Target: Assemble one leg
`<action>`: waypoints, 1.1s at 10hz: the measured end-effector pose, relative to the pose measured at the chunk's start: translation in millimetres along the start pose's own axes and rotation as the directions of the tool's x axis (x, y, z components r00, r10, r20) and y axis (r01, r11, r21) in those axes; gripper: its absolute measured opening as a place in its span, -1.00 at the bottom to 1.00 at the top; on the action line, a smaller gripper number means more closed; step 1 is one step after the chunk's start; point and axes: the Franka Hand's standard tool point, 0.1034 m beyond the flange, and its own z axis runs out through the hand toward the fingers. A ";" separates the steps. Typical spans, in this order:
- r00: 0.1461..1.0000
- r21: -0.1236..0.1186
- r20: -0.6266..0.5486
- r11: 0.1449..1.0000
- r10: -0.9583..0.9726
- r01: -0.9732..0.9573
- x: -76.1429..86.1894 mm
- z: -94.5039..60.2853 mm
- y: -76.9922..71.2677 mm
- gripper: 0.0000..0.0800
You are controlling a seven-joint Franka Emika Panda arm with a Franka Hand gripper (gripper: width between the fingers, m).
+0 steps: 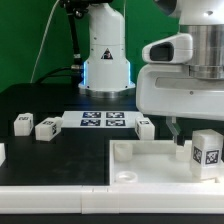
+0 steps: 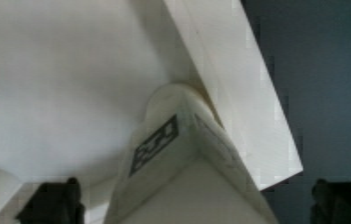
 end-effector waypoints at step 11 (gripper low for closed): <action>0.953 -0.001 -0.021 0.953 -0.304 0.304 1.7 1.9 0.5 -0.27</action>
Offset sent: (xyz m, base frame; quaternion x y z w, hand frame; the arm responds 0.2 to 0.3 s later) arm -0.0049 0.0021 -0.0010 0.0082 0.0262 -0.2989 0.9539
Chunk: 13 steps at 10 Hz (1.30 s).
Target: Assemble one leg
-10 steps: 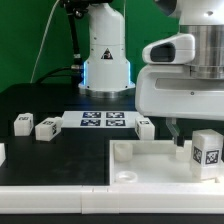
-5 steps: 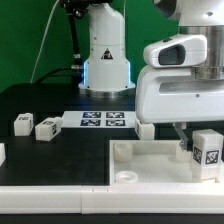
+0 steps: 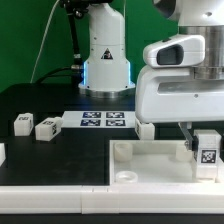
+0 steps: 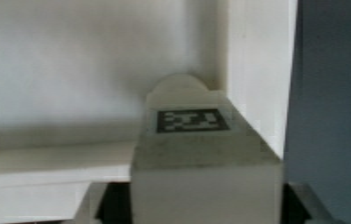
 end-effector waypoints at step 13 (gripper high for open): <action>0.387 0.004 0.035 0.387 0.921 -0.922 -0.5 2.5 5.9 0.03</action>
Offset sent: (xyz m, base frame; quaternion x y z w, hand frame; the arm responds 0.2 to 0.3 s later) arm 0.0044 -0.0286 -0.0027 -0.0062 0.0100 0.3440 0.9389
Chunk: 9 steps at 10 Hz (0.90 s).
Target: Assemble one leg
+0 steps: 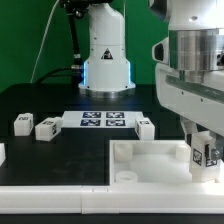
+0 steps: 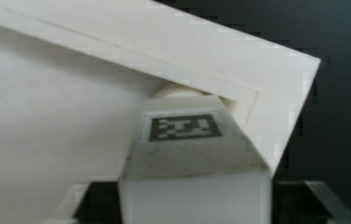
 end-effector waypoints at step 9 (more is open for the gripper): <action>0.724 -0.003 -0.003 0.724 -0.689 0.689 -4.3 -1.1 -2.4 0.62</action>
Offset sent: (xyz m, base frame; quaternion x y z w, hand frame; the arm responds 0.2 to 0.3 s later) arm 0.0013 0.0076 0.0017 -0.0262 0.0012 -0.3006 0.9534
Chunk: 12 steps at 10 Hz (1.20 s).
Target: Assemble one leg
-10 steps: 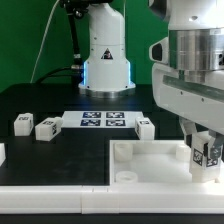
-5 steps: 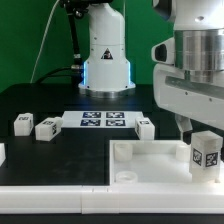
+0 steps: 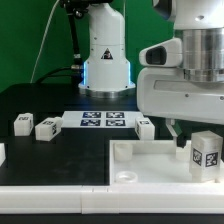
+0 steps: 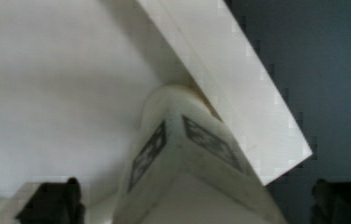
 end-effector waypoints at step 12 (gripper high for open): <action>0.910 -0.037 -0.016 0.909 -0.415 0.414 4.8 -3.5 -0.9 -0.27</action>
Offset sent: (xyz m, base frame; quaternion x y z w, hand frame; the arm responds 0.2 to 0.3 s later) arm -0.0051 0.0011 0.0009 0.0146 -0.0127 -0.2094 0.9776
